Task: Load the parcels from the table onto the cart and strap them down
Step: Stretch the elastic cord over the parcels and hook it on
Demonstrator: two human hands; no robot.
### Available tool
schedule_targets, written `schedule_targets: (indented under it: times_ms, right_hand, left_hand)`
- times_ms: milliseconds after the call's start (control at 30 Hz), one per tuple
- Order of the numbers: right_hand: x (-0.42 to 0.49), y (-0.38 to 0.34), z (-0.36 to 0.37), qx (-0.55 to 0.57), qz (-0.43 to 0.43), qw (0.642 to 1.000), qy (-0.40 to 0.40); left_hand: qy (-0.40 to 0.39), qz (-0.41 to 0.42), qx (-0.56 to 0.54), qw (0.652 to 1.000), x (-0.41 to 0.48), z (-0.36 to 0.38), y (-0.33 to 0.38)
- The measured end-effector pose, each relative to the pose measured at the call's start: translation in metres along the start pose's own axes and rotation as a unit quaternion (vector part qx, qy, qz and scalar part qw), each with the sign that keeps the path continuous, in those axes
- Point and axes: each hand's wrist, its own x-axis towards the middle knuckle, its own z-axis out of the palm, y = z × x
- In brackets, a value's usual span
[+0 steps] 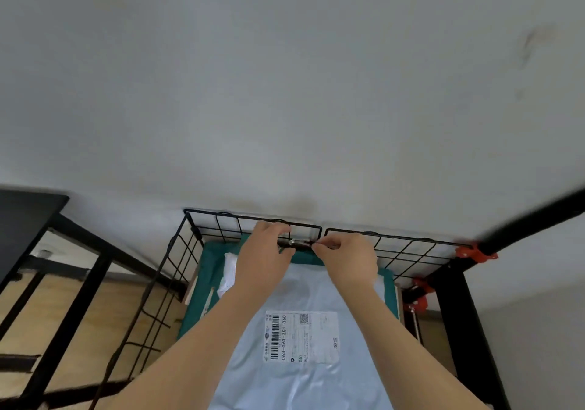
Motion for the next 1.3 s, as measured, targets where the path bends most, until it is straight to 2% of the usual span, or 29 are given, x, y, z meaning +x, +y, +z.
schedule_targets:
  times_ms: [100,233,467,567,867,1000,1167,1300]
  right_hand:
    - [0.019,0.013,0.028,-0.051,0.033,0.997,0.04]
    - [0.041,0.027,0.061,-0.112,0.019,0.989,0.099]
    - [0.065,0.044,0.106,-0.207,-0.147,0.945,0.207]
    - [0.074,0.055,0.113,-0.203,-0.184,0.931,0.242]
    - [0.08,0.063,0.124,-0.228,-0.195,0.925,0.235]
    - [0.08,0.063,0.123,-0.216,-0.205,0.919,0.259]
    - [0.078,0.062,0.12,-0.19,-0.216,0.917,0.275]
    - [0.079,0.065,0.118,-0.193,-0.236,0.916,0.259]
  left_hand:
    - [-0.018,0.001,0.011,1.0,0.009,0.033,-0.028]
    - [-0.032,0.03,0.066,0.997,0.017,0.074,-0.056]
    - [-0.048,0.095,0.167,0.98,0.038,0.118,-0.086]
    - [-0.03,0.093,0.154,0.983,0.038,0.125,-0.093]
    - [-0.011,0.069,0.169,0.983,0.038,0.133,-0.101]
    - [0.003,0.078,0.17,0.982,0.037,0.135,-0.103]
    - [0.003,0.081,0.211,0.974,0.043,0.135,-0.101]
    - [-0.006,0.085,0.238,0.967,0.048,0.136,-0.099]
